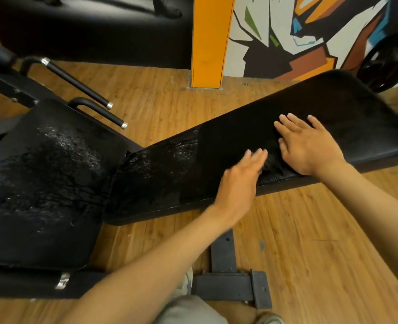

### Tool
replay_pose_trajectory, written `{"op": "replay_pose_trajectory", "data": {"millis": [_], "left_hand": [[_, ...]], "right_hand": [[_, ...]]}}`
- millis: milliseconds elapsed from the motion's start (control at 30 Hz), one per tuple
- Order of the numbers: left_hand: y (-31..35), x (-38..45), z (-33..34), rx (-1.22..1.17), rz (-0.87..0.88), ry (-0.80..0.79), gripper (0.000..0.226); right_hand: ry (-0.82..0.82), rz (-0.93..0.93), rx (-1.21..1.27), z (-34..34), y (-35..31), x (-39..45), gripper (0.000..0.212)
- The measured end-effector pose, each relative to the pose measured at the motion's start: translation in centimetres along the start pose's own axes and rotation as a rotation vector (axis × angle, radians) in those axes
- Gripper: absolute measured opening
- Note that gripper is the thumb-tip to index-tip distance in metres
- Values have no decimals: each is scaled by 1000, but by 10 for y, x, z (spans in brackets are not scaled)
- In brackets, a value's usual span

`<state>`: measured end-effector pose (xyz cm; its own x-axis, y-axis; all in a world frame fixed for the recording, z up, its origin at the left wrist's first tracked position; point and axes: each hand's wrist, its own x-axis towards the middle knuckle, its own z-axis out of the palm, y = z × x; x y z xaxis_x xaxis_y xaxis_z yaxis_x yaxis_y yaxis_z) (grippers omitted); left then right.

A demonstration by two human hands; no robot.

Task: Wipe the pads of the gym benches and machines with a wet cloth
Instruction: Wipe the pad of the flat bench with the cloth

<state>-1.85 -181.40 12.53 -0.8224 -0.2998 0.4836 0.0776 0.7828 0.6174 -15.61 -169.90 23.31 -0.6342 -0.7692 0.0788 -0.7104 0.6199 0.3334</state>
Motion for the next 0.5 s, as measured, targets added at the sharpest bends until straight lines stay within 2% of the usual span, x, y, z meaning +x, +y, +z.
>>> {"op": "replay_pose_trajectory", "data": {"millis": [100, 300, 400, 500], "left_hand": [[-1, -14, 0, -77, 59, -1, 61], [-27, 63, 7, -27, -189, 16, 49], [-21, 45, 5, -17, -134, 48, 50], [-19, -13, -6, -60, -86, 30, 61]], "right_hand": [[15, 6, -8, 3, 2, 1, 57], [-53, 32, -23, 2, -3, 2, 60], [-77, 29, -41, 1, -5, 2, 70], [-94, 22, -65, 3, -9, 3, 83]]}}
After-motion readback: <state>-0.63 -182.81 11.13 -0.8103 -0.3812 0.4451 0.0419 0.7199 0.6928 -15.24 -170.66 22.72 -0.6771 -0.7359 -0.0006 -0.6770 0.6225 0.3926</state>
